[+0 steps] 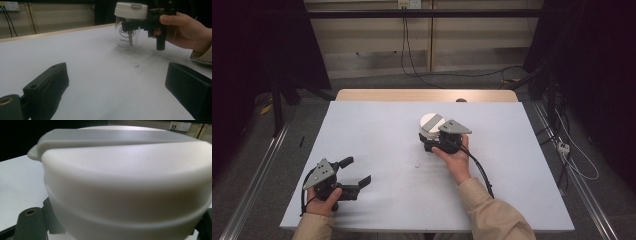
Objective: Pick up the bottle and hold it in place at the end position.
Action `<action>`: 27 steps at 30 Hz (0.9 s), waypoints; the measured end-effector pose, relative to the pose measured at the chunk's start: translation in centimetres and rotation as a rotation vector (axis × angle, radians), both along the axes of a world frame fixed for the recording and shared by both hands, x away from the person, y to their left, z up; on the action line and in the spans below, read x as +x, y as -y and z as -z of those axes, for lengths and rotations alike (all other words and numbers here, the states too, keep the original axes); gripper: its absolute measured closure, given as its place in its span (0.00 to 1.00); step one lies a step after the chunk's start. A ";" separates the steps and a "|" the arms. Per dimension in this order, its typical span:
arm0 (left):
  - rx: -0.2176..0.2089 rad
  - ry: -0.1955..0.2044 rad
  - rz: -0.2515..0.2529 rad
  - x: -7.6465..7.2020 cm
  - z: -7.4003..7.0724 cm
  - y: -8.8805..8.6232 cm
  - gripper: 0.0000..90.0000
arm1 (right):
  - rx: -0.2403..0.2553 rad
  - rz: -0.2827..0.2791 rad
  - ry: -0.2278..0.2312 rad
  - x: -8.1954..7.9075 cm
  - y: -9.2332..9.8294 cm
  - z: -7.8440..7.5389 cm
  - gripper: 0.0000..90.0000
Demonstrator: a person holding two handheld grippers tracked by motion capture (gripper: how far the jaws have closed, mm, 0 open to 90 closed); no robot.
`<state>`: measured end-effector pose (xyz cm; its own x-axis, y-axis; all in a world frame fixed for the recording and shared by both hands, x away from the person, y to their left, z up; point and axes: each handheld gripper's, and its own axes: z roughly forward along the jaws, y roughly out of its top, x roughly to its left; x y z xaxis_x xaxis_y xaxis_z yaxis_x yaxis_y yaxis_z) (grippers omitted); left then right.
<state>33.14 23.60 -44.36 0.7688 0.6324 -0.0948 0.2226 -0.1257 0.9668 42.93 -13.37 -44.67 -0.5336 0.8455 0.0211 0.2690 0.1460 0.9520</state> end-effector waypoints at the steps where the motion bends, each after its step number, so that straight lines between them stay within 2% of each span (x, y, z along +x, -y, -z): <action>1: 0.000 -0.001 -0.001 0.0 0.0 0.0 0.05 | 0.001 0.000 0.000 0.1 0.0 0.1 0.20; 27: -0.003 -0.012 0.000 0.2 0.2 0.1 0.05 | -0.004 -0.022 -0.016 0.5 -1.0 0.8 0.20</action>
<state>33.30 23.53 -44.59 0.7679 0.6318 -0.1059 0.2343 -0.1232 0.9643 43.43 -12.41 -45.51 -0.5519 0.8335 0.0266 0.2809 0.1558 0.9470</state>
